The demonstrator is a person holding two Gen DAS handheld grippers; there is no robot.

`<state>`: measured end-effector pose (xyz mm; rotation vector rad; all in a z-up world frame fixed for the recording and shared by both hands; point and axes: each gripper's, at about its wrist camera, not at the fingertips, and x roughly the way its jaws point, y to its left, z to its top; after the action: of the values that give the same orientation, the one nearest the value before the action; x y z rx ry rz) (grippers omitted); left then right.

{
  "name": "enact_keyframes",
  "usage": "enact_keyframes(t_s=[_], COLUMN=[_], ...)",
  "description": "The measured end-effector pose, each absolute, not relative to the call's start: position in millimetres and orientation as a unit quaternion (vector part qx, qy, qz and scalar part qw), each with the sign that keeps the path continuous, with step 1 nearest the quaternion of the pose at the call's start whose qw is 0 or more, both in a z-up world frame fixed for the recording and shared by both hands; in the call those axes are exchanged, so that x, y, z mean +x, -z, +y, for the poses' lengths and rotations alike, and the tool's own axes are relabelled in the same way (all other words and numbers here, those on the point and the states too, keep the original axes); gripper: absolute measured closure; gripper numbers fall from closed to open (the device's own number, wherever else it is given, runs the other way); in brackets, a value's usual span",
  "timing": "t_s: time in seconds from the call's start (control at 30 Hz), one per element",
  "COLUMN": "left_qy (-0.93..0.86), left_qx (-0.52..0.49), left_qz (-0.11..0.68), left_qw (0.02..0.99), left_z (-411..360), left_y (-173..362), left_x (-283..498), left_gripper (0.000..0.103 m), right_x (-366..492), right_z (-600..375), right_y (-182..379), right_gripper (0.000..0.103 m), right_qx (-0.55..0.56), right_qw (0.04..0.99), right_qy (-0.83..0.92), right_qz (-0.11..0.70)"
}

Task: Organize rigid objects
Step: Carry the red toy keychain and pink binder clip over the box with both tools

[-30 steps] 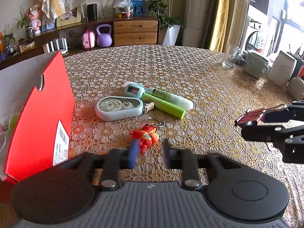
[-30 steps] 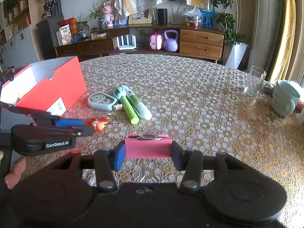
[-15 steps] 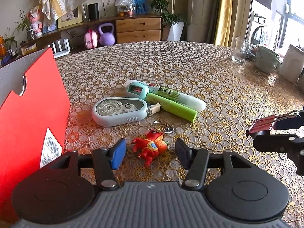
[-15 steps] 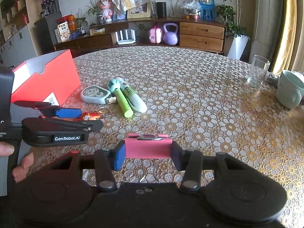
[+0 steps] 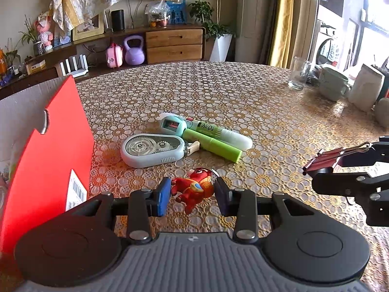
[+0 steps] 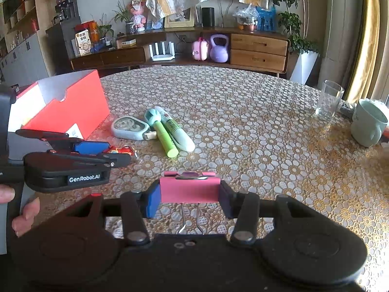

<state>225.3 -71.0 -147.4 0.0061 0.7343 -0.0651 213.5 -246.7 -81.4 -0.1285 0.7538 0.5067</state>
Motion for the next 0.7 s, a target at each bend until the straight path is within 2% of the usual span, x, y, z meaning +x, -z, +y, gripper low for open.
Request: enact_keyframes(t_s=[0.7], left_qy=[0.044], left_qx=[-0.019], left_qz=[0.312], left_qw=[0.949], left_z=[-19], left_y=[40], left_x=[142], left_gripper=[0.065], right_x=[144], right_z=[-181], right_y=[-9], right_gripper=[0.055], right_qx=[-0.088], right_qw=[0.901], right_qy=[-0.292], right_qz=[0.309])
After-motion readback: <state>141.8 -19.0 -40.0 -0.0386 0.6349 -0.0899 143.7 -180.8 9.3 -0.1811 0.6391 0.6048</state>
